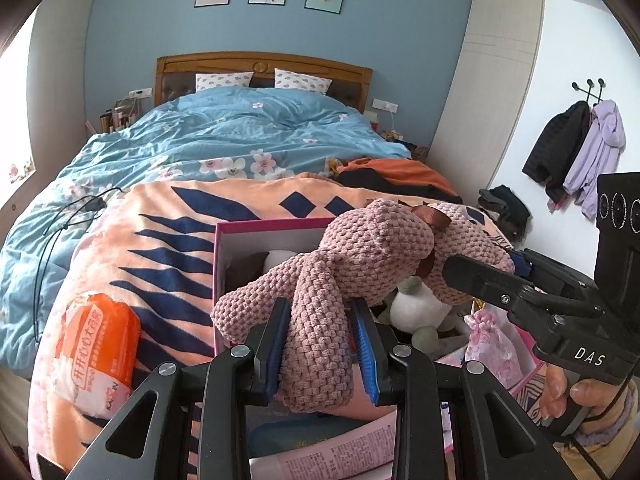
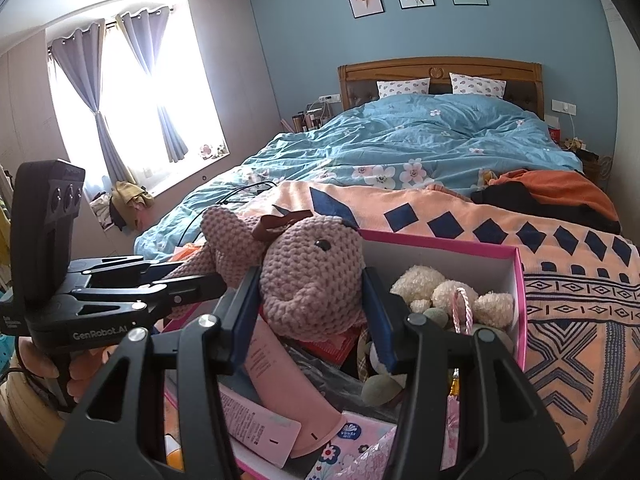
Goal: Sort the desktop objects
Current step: 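Lower the bunny into the box with both grippers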
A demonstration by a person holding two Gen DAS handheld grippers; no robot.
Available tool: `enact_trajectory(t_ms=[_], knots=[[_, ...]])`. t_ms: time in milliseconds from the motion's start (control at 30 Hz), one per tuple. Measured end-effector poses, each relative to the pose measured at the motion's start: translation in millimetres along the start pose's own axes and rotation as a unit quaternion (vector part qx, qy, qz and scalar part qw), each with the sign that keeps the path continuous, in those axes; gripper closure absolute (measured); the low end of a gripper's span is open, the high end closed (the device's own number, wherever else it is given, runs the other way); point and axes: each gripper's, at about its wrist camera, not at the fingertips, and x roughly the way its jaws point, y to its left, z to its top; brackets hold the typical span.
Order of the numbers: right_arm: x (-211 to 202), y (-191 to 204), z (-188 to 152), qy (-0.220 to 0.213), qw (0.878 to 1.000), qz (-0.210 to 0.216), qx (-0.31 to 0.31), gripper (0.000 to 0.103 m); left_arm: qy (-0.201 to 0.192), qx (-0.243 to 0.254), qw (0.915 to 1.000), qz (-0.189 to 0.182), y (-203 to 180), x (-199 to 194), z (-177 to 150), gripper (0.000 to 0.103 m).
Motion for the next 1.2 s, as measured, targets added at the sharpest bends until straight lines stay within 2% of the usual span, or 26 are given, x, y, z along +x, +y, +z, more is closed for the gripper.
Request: enact_trajectory(t_ms=[867, 1200], knots=[[11, -4, 7, 0.001, 1.000, 0.004, 0.021, 0.051, -0.001, 0.005, 1.0000, -0.005, -2, 6, 9, 0.072], [17, -9, 11, 0.005, 0.999, 0.002, 0.031, 0.051, 0.006, 0.015, 0.9999, 0.005, 0, 15, 7, 0.071]])
